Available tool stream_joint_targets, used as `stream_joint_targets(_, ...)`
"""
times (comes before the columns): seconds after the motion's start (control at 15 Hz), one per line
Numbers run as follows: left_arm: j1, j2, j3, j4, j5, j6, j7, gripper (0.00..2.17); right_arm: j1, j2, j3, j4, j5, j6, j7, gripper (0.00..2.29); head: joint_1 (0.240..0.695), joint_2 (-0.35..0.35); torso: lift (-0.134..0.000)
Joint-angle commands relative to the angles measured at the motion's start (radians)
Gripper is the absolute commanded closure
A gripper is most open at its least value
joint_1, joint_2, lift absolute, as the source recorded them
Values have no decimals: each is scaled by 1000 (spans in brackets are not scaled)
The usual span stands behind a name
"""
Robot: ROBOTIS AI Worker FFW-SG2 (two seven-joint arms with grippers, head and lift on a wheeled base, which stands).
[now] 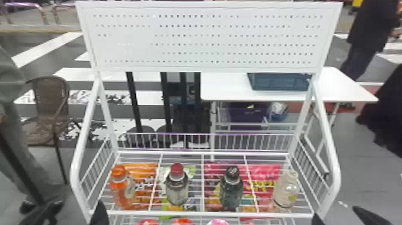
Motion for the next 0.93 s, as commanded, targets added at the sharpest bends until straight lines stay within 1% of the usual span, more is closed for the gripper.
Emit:
stream_joint_targets(0.0, -6, 0, 0, 2, 0, 0, -2, 90, 2, 3, 0, -1, 3, -3, 0, 147, 499, 0, 0)
stream_joint_targets(0.6, -6, 2, 0, 9, 2, 0, -2, 90, 13, 3, 0, -7, 0, -3, 2, 147, 499, 0, 0)
stream_joint_targets(0.87, -38, 5, -32, 128, 9, -37, -2, 93, 14, 1, -2, -5, 0, -3, 2, 147, 499, 0, 0)
